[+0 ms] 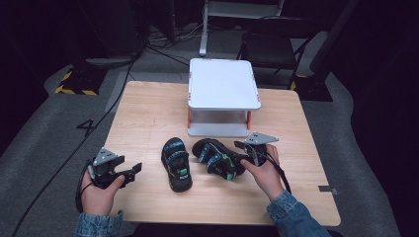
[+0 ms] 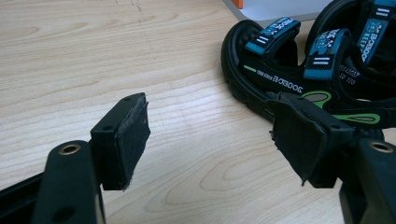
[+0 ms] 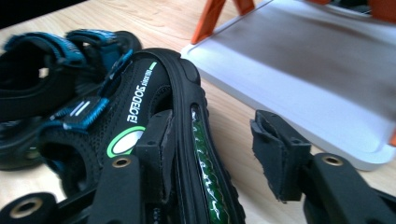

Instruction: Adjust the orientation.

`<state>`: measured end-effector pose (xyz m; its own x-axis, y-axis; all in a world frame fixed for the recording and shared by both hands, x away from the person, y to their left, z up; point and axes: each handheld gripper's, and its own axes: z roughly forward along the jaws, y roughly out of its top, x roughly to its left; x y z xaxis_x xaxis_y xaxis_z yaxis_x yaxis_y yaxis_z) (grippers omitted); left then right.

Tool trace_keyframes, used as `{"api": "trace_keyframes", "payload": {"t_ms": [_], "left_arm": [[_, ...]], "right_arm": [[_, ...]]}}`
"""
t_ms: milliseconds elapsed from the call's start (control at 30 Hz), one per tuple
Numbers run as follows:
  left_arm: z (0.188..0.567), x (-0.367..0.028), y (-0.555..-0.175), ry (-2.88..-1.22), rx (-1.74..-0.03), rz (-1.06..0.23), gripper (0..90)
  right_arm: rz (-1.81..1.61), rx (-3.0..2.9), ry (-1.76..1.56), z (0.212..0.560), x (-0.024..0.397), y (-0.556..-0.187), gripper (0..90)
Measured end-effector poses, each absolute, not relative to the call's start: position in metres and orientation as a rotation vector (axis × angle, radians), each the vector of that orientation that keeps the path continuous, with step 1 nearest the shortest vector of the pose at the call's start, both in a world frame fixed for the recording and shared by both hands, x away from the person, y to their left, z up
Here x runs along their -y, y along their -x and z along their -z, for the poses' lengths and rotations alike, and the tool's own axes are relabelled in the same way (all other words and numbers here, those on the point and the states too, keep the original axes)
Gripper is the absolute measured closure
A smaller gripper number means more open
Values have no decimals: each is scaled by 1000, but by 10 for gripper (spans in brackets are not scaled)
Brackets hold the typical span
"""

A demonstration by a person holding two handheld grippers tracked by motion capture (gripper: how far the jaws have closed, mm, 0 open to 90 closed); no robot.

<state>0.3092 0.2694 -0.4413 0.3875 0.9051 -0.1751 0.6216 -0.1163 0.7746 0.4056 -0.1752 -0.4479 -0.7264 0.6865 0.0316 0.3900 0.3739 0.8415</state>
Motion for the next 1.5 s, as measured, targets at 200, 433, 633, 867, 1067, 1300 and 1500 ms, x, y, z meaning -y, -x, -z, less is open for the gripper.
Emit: {"api": "trace_keyframes", "payload": {"t_ms": [200, 433, 633, 867, 1067, 1300, 1500], "left_arm": [[442, -268, -310, -1836, -1322, -430, 279], [442, -263, -314, -1848, -1306, -419, 278], [442, -263, -315, -1848, -1302, -415, 278], [441, -261, -318, -1846, -1292, -410, 278], [441, -257, -319, -1855, -1282, -408, 278], [442, -255, -318, -1871, -1268, -395, 286], [444, -251, -319, -1888, -1266, -378, 288]], "right_arm": [[-1111, -2265, -941, 450, 184, -409, 512], [-1032, -2294, -1001, 462, 193, -413, 498], [-1031, -2271, -1031, 459, 201, -414, 439], [-1184, -2216, -1017, 425, 222, -394, 417], [-1279, -2372, -856, 417, 211, -376, 448], [-1188, -2500, -781, 426, 196, -380, 760], [-1273, -2512, -705, 419, 175, -371, 846]]}}
